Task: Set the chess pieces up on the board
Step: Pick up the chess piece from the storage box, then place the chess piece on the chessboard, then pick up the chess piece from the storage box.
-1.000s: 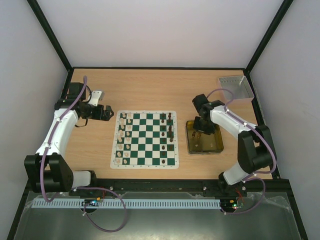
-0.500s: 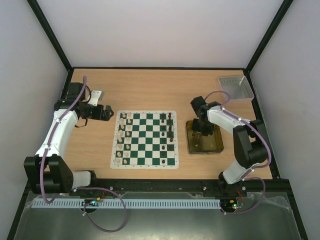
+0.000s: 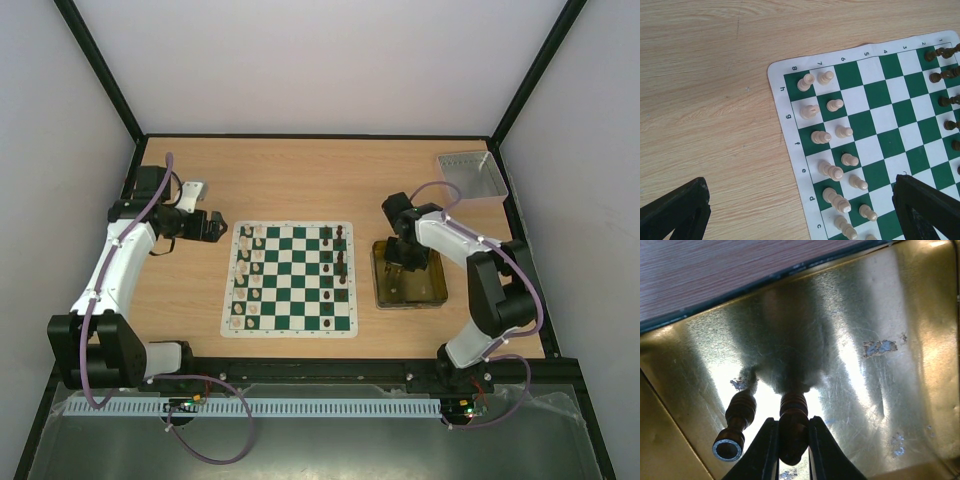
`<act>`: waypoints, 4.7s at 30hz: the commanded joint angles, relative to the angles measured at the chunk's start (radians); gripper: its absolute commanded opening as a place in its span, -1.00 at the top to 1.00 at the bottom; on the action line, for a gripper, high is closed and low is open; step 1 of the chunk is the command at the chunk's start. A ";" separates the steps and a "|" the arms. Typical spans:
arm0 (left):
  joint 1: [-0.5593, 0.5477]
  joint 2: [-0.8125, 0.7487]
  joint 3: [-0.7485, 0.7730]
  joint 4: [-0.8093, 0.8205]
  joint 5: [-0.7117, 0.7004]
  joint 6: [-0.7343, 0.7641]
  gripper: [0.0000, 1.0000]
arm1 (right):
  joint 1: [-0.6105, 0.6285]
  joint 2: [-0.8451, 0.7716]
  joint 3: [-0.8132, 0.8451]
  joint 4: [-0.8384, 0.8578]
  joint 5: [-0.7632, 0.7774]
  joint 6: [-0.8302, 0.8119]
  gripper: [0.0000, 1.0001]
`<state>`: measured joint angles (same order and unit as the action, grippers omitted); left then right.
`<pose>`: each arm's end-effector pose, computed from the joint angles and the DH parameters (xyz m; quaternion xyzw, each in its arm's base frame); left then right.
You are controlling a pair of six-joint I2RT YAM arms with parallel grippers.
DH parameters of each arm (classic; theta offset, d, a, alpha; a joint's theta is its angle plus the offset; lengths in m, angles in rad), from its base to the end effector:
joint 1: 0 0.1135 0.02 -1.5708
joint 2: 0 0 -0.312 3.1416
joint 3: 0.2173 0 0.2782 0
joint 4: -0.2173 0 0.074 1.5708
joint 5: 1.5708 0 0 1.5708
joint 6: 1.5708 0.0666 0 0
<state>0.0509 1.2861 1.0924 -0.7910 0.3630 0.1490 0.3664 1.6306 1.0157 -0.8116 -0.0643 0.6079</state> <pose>0.2867 -0.0091 0.3060 0.0983 0.9380 -0.1436 0.3000 0.2929 0.1170 0.1782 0.1178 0.9899 0.0621 0.0487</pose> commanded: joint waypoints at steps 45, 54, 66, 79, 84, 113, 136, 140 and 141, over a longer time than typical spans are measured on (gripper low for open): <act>0.007 -0.004 -0.012 0.005 0.005 -0.003 -0.98 | 0.633 -0.157 -0.046 -0.046 -0.007 0.180 0.83; 0.006 -0.006 -0.013 0.006 0.002 -0.005 -0.98 | 0.647 -0.078 -0.031 0.016 -0.004 0.169 0.83; 0.007 -0.003 -0.012 0.006 0.005 -0.005 -0.98 | 0.648 -0.022 -0.001 0.048 -0.009 0.159 0.83; 0.007 -0.001 -0.014 0.004 0.007 -0.003 -0.98 | 0.648 0.016 0.006 0.066 -0.029 0.147 0.83; 0.007 0.002 -0.013 0.004 0.008 -0.001 -0.98 | 0.648 0.024 0.009 0.064 -0.036 0.142 0.75; 0.006 -0.004 -0.017 0.004 0.012 0.000 -0.98 | 0.298 -0.185 0.070 -0.198 0.098 0.051 0.30; 0.006 0.006 -0.012 -0.002 0.021 0.002 -0.98 | 0.053 -0.059 -0.014 0.056 -0.025 0.033 0.25; 0.006 0.006 -0.017 0.001 0.023 0.003 -0.98 | 0.049 -0.061 -0.026 0.060 -0.024 0.033 0.26; 0.006 0.007 -0.017 0.001 0.024 0.001 -0.98 | 0.048 -0.054 -0.031 0.061 -0.025 0.020 0.27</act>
<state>0.0509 1.2884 1.0813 -0.7868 0.3672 0.1493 0.4198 1.5677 1.0073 -0.7559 -0.1112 0.6521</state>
